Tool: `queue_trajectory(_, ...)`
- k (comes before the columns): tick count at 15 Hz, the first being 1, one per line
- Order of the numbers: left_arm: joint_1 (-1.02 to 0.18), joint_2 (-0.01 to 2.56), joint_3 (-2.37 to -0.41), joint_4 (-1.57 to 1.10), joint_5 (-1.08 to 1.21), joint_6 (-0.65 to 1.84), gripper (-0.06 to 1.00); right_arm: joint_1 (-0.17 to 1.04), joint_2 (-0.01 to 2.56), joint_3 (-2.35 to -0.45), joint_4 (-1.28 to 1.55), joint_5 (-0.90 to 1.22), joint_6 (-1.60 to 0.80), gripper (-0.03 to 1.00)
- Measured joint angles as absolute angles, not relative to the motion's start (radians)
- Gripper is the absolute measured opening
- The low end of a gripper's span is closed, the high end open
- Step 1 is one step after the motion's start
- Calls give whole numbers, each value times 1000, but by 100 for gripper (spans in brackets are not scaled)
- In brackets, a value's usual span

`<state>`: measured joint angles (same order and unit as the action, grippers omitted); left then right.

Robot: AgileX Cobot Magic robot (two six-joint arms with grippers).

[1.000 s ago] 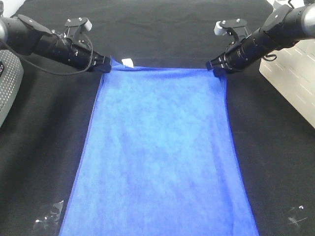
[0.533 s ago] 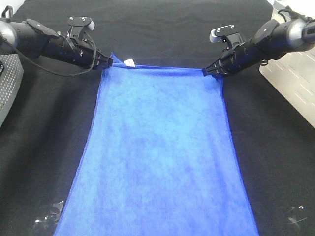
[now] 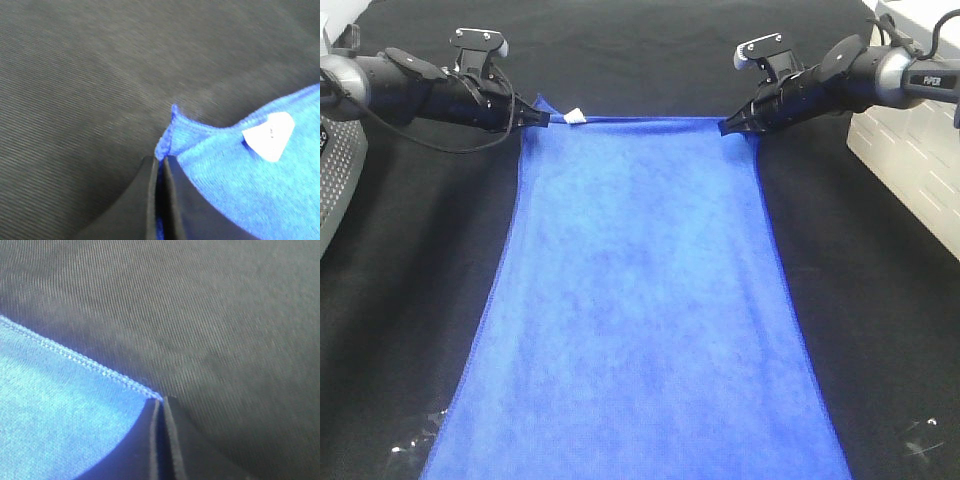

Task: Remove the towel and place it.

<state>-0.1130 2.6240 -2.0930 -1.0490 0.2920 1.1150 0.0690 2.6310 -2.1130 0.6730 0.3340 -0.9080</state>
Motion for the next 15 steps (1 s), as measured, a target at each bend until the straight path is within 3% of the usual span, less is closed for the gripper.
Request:
queue_trajectory(5, -126, 2705, -2221, -1058, 260, 1115, 0, 75, 2635, -2117, 669, 256, -910, 1)
queue_trajectory(15, -166, 2756, -2236, -1067, 167, 1115, 0, 75, 2690, -2118, 667, 167, -955, 1)
